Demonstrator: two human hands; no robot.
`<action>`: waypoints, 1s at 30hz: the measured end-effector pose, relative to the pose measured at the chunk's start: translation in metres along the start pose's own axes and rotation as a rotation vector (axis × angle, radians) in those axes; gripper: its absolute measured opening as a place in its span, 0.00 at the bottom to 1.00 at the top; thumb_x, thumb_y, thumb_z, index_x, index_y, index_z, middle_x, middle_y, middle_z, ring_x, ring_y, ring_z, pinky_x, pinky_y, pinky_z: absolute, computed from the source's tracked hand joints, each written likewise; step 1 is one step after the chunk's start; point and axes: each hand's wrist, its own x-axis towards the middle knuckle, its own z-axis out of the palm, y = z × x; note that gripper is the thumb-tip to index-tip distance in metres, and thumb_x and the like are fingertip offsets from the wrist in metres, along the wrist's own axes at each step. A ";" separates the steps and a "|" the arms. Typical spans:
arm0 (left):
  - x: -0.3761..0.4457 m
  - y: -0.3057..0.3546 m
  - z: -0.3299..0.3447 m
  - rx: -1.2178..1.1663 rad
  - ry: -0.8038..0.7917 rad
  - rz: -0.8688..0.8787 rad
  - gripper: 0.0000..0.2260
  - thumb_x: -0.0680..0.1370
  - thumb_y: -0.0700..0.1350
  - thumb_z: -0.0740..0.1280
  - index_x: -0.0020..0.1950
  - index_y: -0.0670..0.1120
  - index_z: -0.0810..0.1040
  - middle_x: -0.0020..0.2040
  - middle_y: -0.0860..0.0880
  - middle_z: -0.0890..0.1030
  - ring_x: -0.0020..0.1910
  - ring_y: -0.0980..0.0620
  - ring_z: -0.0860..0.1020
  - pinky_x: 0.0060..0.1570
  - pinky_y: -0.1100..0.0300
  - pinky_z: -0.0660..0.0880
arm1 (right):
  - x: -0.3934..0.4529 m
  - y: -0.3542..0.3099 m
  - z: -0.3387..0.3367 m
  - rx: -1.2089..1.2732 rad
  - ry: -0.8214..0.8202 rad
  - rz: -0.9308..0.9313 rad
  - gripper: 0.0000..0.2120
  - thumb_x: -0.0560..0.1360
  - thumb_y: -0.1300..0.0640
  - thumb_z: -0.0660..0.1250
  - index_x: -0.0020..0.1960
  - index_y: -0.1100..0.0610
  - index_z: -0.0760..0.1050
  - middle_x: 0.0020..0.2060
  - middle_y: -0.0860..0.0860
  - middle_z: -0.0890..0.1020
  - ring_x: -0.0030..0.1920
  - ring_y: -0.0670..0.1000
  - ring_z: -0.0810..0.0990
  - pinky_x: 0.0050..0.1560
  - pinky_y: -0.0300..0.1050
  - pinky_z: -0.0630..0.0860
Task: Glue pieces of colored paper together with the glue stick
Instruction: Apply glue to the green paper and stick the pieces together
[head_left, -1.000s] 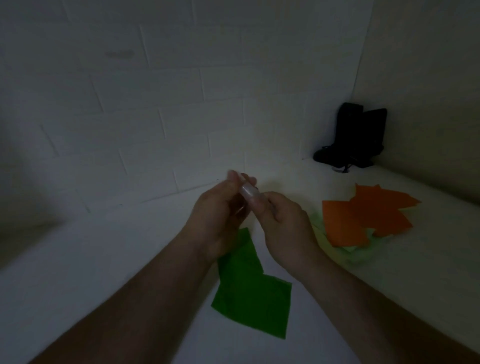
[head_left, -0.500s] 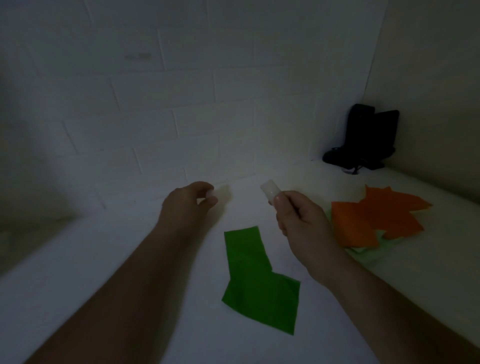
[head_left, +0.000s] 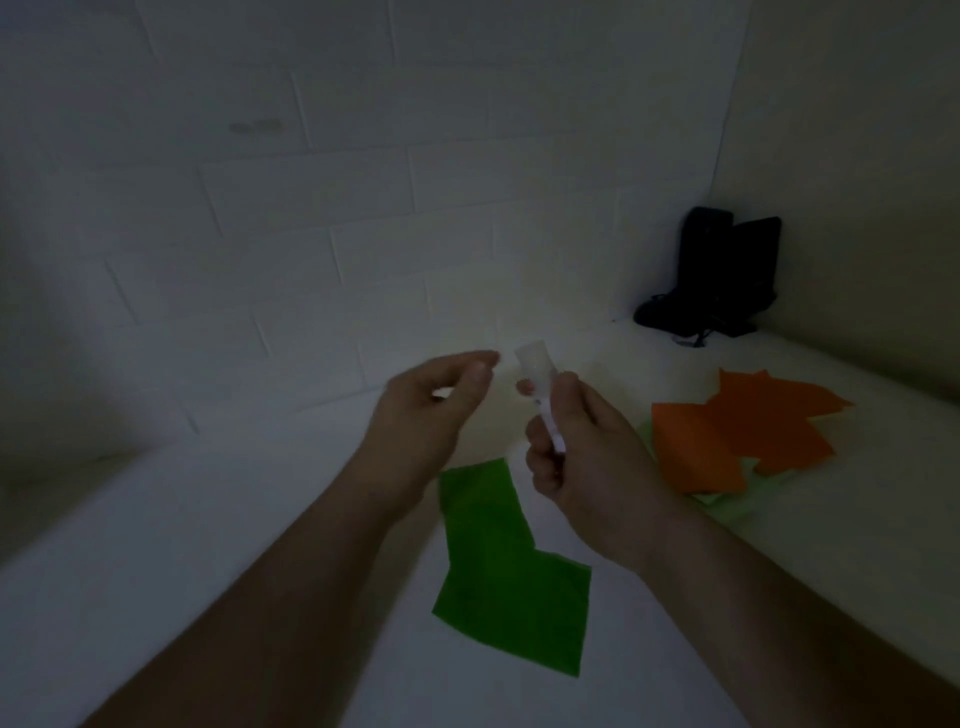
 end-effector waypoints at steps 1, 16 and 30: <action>-0.007 0.006 0.011 -0.107 -0.100 -0.033 0.17 0.79 0.57 0.66 0.62 0.51 0.85 0.56 0.56 0.86 0.57 0.61 0.81 0.54 0.64 0.76 | 0.001 0.001 0.001 0.013 -0.017 0.016 0.21 0.74 0.36 0.62 0.50 0.52 0.79 0.31 0.48 0.70 0.30 0.46 0.65 0.32 0.42 0.61; -0.010 0.004 0.029 -0.767 -0.126 -0.285 0.17 0.78 0.50 0.64 0.64 0.45 0.81 0.60 0.49 0.85 0.59 0.53 0.83 0.58 0.58 0.78 | -0.005 -0.005 -0.002 0.187 -0.128 0.495 0.25 0.80 0.33 0.58 0.44 0.55 0.76 0.30 0.50 0.71 0.28 0.47 0.67 0.29 0.38 0.64; -0.009 0.004 0.031 -0.869 -0.112 -0.219 0.18 0.75 0.47 0.66 0.63 0.43 0.80 0.59 0.47 0.85 0.60 0.50 0.83 0.66 0.54 0.77 | -0.004 0.009 0.004 -0.252 0.210 -0.161 0.14 0.74 0.64 0.76 0.44 0.55 0.71 0.47 0.66 0.82 0.40 0.54 0.78 0.40 0.49 0.73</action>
